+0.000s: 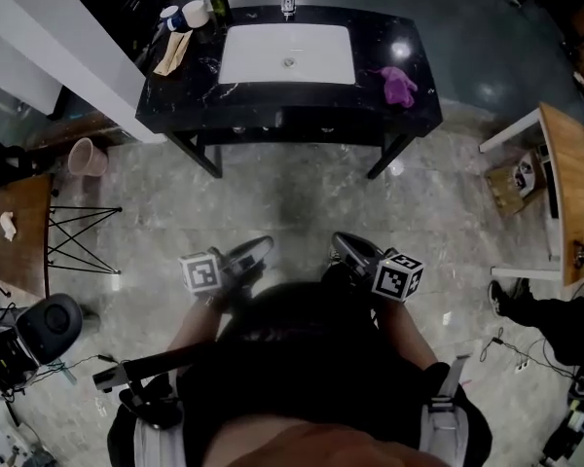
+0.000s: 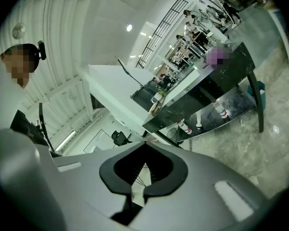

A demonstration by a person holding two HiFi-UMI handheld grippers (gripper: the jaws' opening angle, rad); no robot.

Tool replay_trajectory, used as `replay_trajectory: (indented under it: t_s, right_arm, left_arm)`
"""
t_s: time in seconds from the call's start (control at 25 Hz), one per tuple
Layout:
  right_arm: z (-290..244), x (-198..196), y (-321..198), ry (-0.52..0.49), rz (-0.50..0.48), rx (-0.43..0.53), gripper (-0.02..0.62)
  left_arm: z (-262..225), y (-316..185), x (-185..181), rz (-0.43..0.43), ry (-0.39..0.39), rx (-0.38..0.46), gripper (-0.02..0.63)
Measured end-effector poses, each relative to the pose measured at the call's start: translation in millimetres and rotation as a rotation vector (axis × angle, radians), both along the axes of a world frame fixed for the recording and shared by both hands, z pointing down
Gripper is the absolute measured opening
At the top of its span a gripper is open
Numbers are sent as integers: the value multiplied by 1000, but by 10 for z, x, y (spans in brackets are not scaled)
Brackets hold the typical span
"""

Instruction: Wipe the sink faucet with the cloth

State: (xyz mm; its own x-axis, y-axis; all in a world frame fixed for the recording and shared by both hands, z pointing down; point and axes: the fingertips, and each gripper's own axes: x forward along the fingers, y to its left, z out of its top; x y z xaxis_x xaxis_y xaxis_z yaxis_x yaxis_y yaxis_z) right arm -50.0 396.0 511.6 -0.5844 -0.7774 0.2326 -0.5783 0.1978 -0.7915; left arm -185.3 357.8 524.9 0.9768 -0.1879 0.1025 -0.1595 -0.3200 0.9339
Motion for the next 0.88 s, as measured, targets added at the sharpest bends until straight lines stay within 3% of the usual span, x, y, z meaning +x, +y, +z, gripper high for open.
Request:
replay_trajectory:
  t_s: [0.16, 0.36, 0.6, 0.88]
  right_arm:
    - [-21, -215, 63, 21, -2, 17, 11]
    - [-37, -464, 76, 67, -48, 48, 10]
    - [-35, -553, 140, 119, -66, 60, 11]
    - [-97, -516, 117, 120, -41, 69, 11]
  left_arm:
    - [-55, 79, -95, 68, -49, 105, 2]
    - [-41, 312, -37, 231, -154, 248, 2]
    - [-25, 365, -44, 251, -119, 211, 2]
    - [-105, 308, -53, 243, -115, 235, 2]
